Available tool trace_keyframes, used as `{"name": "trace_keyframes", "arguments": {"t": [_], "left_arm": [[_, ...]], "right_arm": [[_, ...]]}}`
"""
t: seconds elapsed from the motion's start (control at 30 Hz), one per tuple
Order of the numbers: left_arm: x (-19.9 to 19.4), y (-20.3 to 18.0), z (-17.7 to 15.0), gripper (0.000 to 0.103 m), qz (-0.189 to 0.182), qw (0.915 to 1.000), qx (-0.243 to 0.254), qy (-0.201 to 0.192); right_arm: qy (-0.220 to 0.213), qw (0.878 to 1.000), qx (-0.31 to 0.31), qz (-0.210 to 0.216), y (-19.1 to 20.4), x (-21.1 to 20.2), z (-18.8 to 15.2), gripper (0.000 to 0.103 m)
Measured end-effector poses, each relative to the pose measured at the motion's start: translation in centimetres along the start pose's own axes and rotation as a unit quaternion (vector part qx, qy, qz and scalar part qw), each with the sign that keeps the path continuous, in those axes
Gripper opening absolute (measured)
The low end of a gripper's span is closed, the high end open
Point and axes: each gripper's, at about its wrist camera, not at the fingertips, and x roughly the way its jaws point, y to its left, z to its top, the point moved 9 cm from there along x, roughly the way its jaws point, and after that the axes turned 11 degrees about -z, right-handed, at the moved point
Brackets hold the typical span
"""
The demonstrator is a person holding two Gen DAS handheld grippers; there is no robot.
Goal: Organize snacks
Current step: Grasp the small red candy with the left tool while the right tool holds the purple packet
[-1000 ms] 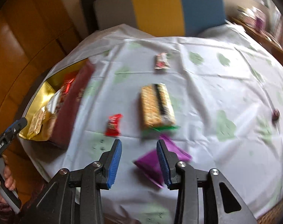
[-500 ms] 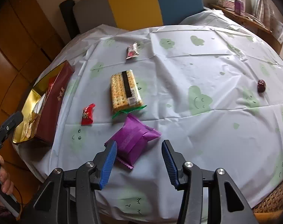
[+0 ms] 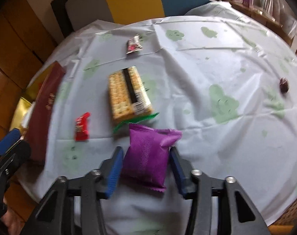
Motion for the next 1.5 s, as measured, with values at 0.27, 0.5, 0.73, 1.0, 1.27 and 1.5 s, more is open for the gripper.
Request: {"name": "trace_keyframes", "arguments": {"t": [0.27,0.5,0.73,1.0,1.27,1.5], "left_arm": [[4.1,-0.6,-0.2,0.062,-0.024,0.9986,-0.019,0.042],[7.3,0.0,-0.5,0.051,0.001,0.9967,-0.032,0.074],[9.1,0.5,-0.7,0.034,0.028,0.9975,-0.016,0.062],[9.2,0.7,-0.8,0.034,0.024,0.9987,-0.013,0.044],[9.0,0.6,-1.0,0.03,0.03,0.999,-0.009,0.03],[8.6,1.1,-1.0,0.018,0.021,0.9992,-0.029,0.018]], "right_arm": [[-0.013,0.999,-0.003,-0.034,-4.4,0.1,0.6,0.046],[-0.015,1.0,0.012,-0.016,-5.4,0.1,0.6,0.046],[-0.015,1.0,0.024,0.0,-5.6,0.1,0.7,0.047],[-0.007,0.999,0.046,0.018,-5.8,-0.1,0.7,0.049],[-0.005,0.999,0.051,0.007,-5.8,-0.4,0.3,0.051],[-0.012,0.999,0.017,-0.026,-5.6,-0.2,0.2,0.039]]}}
